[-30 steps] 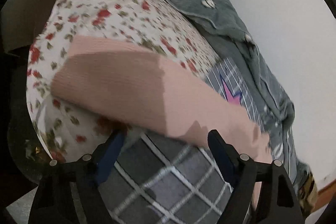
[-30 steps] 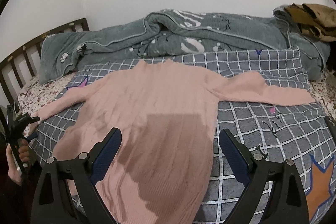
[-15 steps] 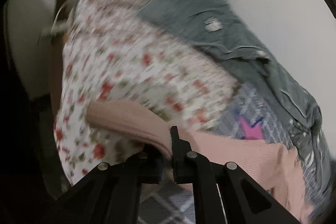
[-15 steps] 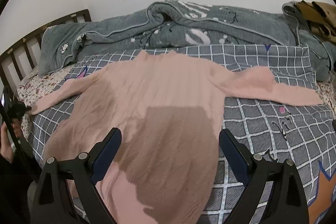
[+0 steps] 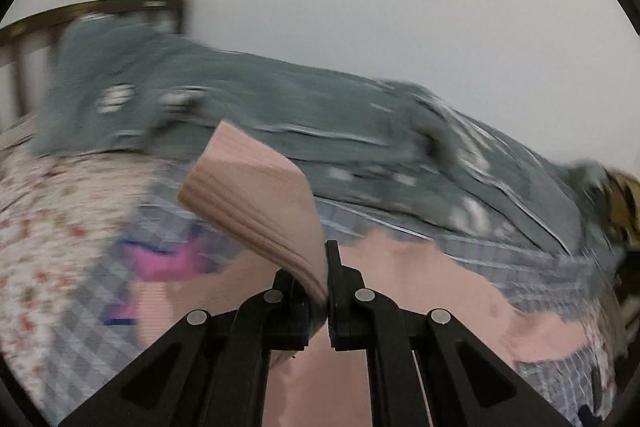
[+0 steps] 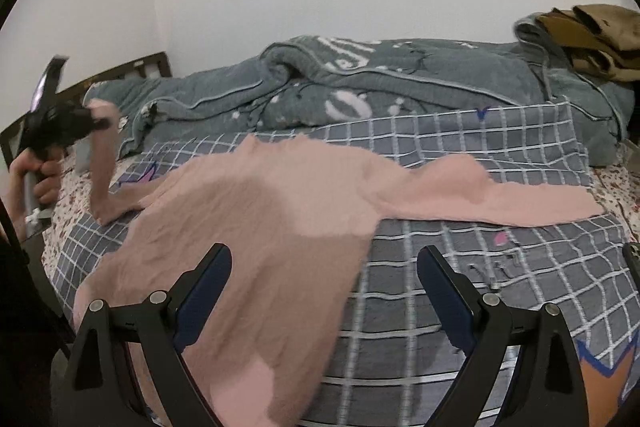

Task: Fold small clothes

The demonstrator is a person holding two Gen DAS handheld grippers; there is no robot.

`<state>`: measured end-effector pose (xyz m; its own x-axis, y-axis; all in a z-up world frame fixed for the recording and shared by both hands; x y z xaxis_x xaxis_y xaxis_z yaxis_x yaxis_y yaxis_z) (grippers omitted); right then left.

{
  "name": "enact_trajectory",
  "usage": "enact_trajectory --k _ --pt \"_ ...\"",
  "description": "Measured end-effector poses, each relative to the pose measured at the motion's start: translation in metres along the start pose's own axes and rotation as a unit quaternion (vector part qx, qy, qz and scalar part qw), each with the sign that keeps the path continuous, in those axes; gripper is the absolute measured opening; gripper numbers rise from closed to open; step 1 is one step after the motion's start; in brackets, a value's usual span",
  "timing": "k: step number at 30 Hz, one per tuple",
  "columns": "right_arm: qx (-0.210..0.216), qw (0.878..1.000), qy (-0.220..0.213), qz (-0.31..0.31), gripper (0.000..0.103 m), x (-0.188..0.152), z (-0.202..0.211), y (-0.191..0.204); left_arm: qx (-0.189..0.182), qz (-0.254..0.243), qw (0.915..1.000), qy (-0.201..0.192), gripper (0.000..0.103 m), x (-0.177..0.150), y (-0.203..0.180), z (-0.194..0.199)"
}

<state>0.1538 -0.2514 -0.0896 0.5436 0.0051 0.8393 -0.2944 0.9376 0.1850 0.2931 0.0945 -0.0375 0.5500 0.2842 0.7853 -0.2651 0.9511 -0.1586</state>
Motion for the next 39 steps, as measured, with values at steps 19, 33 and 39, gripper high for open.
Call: enact_trajectory --k 19,33,39 --pt "-0.034 0.997 0.033 -0.065 0.093 -0.032 -0.012 -0.063 -0.105 -0.139 0.9747 0.14 0.064 -0.124 -0.184 -0.057" --pt "-0.01 0.999 0.035 -0.03 0.088 -0.008 -0.041 -0.008 0.038 -0.039 0.9954 0.079 0.074 -0.069 -0.001 -0.052" --pt "-0.013 0.998 0.066 -0.022 0.066 -0.018 -0.051 0.007 0.06 -0.01 0.9926 0.105 0.072 -0.068 0.055 -0.077"
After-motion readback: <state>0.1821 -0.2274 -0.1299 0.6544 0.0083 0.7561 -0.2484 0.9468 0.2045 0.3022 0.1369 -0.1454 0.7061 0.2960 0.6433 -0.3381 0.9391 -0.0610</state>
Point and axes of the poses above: each gripper's, at about its wrist camera, not at the fingertips, and z roughly against the way its jaws point, y to its left, x to its top, the point moved 1 cm from there along -z, roughly the way its jaws point, and after that the axes turned 8 degrees about x, right-handed, at the moved point
